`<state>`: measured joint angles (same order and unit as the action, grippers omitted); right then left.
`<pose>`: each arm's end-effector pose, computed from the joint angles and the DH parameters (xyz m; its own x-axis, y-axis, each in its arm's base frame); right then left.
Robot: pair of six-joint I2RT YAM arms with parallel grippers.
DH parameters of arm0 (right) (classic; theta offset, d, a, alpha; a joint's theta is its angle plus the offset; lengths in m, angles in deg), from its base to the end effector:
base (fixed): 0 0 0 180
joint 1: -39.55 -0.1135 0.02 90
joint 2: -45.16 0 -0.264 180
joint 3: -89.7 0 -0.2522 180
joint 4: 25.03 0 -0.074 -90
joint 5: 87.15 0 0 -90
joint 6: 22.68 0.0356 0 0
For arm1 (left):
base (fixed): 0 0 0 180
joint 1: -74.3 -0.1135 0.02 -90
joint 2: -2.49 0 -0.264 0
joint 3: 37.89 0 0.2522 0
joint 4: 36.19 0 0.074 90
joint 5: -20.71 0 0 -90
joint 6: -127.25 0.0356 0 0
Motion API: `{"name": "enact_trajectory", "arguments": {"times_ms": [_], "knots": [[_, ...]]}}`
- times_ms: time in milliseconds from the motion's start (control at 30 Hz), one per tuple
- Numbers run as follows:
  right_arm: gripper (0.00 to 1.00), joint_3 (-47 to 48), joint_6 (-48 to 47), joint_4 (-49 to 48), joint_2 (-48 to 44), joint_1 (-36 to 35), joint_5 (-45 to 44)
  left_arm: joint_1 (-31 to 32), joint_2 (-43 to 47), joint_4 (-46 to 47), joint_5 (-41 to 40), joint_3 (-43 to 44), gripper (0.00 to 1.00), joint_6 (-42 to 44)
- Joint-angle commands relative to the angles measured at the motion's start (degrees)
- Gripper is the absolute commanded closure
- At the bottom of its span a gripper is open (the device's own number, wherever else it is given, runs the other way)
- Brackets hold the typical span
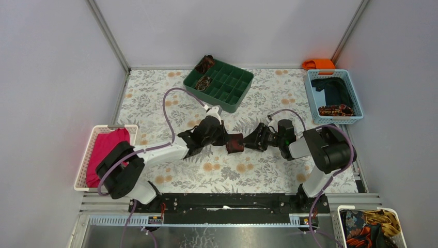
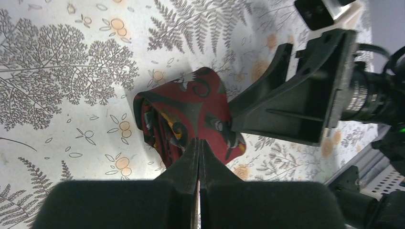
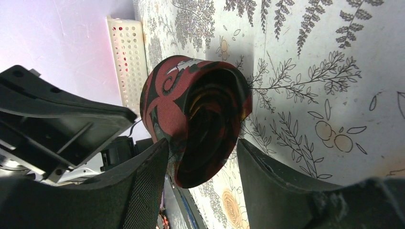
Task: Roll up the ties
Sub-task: Pick up the tie at the center of the board.
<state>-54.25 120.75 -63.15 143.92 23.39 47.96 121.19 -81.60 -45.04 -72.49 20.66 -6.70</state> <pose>0.2484 0.0983 0.1090 -0.8928 0.3314 -0.3050 -0.1647 0.3901 0.9059 0.2138 -0.2255 0.2055 -0.7619 -0.2000 -0.6160 0.2342 0.8016 -0.5500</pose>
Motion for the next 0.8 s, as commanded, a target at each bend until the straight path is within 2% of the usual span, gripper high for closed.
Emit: {"name": "enact_trajectory", "arguments": {"times_ms": [0,267,600,767], "knots": [[0.37,1.32,-1.58,0.11,0.85,0.26,0.40,0.38,-3.19,3.42,0.89,0.88,1.00,1.89],[0.30,1.07,-1.57,-0.42,0.94,0.31,0.58,0.34,-6.34,5.30,1.24,-0.63,1.00,1.59],[0.26,1.50,-2.66,0.07,0.75,0.29,0.54,0.37,-3.48,3.95,-0.69,-3.65,1.00,2.18],[0.25,2.99,-6.39,5.17,-1.67,0.05,-0.65,0.39,-3.78,4.76,-0.69,-4.86,1.00,2.63]]}}
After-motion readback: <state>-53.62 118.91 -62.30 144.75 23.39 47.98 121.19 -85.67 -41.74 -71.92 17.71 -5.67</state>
